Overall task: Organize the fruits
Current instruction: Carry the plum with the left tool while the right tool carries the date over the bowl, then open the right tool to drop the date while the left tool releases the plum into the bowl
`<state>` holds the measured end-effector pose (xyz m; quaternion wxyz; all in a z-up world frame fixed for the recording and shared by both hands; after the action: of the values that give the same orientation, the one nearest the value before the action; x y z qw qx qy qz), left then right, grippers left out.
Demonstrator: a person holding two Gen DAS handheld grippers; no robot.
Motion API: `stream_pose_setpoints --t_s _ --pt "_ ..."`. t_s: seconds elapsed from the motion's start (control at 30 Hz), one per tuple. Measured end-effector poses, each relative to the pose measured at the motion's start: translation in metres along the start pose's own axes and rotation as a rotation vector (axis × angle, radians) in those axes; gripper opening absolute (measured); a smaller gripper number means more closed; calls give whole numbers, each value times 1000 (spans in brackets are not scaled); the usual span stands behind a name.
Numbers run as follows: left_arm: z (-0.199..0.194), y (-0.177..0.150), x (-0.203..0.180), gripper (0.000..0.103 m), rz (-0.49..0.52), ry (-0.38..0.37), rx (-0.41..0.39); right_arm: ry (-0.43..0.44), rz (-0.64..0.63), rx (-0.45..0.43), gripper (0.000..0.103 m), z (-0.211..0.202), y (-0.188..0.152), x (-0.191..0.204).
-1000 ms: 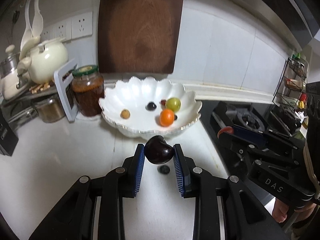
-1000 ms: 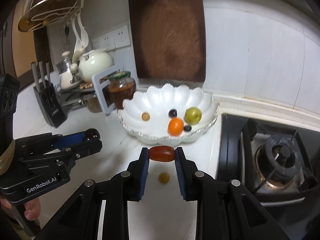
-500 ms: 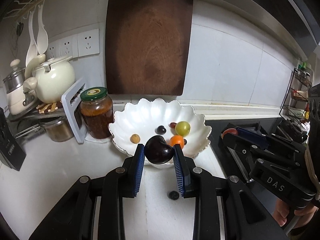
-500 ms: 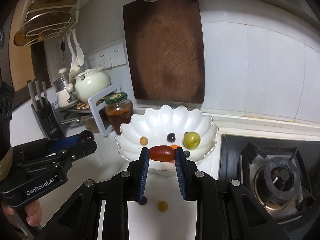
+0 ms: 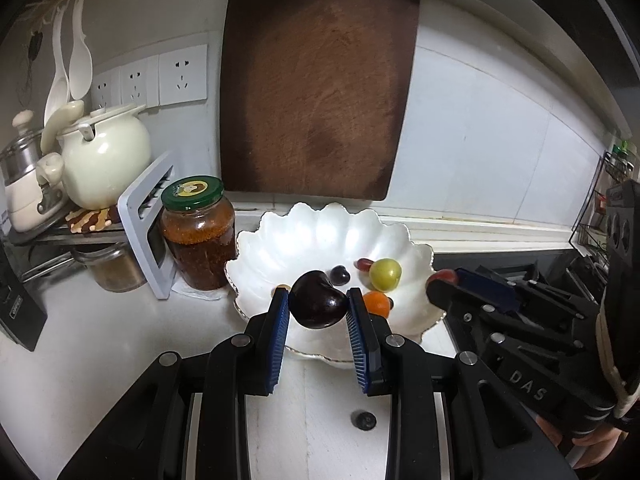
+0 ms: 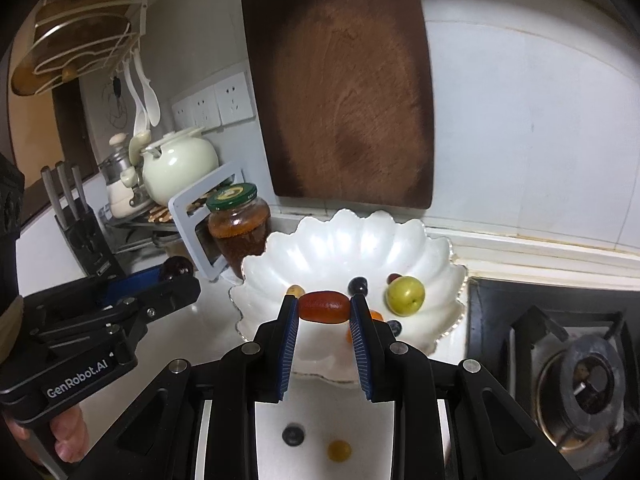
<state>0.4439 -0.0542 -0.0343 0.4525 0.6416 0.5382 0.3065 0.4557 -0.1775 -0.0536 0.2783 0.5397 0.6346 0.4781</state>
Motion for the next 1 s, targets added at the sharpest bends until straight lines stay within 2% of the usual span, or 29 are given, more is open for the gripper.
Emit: stream_pose_setpoints --t_s 0.33,0.83,1.0 --pt "39 3 17 29 -4 0 62 11 5 73 28 45 -1 1" --pt "102 -14 44 29 0 28 175 0 -33 176 28 101 -12 -3" --pt "119 -22 48 29 -4 13 220 -8 -39 206 28 117 -16 -6"
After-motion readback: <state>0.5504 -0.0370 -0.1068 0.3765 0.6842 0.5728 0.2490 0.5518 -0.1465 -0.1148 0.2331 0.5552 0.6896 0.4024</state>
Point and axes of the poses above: each gripper's, at about its wrist camera, not at the fingertips, and z roughly the way its jaws point, x to its left, y to its top, the point moved 5 cm from there along z, roughly the way its jaws point, and after that the axes turned 12 degrees about -x, right-handed, at the moved point
